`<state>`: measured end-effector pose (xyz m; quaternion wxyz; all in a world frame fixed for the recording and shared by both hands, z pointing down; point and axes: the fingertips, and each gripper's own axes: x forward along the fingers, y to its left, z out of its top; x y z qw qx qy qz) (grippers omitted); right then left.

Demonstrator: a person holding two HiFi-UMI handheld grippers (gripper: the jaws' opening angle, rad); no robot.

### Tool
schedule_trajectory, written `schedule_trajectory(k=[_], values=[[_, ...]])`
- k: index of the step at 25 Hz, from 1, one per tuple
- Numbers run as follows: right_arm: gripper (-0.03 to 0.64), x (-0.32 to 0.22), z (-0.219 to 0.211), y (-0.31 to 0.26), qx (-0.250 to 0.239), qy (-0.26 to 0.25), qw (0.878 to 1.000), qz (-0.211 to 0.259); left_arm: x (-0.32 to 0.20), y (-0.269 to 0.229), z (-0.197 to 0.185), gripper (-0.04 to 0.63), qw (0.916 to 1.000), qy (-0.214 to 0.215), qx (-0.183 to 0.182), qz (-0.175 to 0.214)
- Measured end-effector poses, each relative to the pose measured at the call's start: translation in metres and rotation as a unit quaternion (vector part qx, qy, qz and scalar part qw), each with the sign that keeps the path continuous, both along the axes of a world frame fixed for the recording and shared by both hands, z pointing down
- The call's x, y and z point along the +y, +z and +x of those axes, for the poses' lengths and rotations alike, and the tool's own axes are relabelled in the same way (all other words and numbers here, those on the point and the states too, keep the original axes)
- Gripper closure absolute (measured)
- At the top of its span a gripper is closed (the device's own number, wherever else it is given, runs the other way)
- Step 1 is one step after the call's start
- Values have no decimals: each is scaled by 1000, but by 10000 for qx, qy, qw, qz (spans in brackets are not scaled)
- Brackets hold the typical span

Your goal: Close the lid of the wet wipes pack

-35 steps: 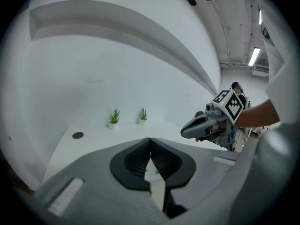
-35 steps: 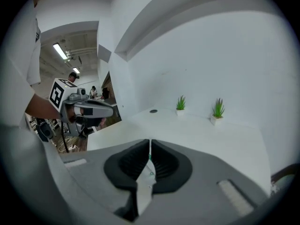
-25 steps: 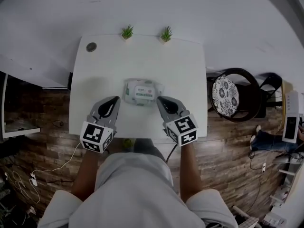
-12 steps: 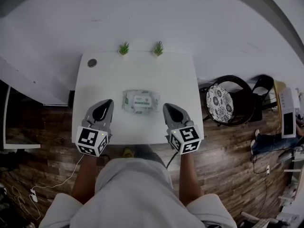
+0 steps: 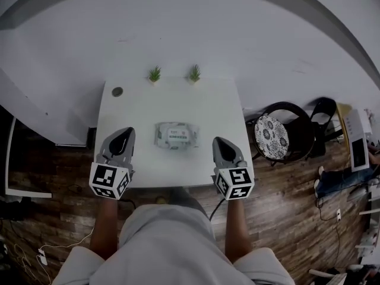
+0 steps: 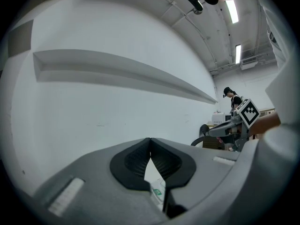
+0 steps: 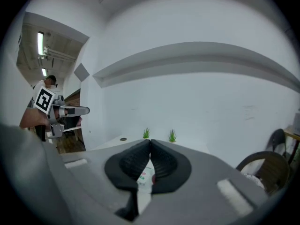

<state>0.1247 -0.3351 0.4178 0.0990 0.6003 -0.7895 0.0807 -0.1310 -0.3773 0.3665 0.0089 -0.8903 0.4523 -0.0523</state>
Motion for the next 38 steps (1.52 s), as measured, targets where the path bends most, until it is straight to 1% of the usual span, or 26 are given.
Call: schedule_trajectory(k=[8,13,24,38], values=[[612,10,7,-16,-17,272,9994,225,2,-18,-9,588,9997,-11,29,223],[612,9,6,-27,199,292,9987,380,2,-22,-14,586,9996,-36,43,286],[614,8,6,-38,-101,314,9983,482,3,-32,-19,588,9993,-93,-33,365],[614,24,14,-42,-105,404,9976,561,11,-40,-17,588,9991,-134,2,400]])
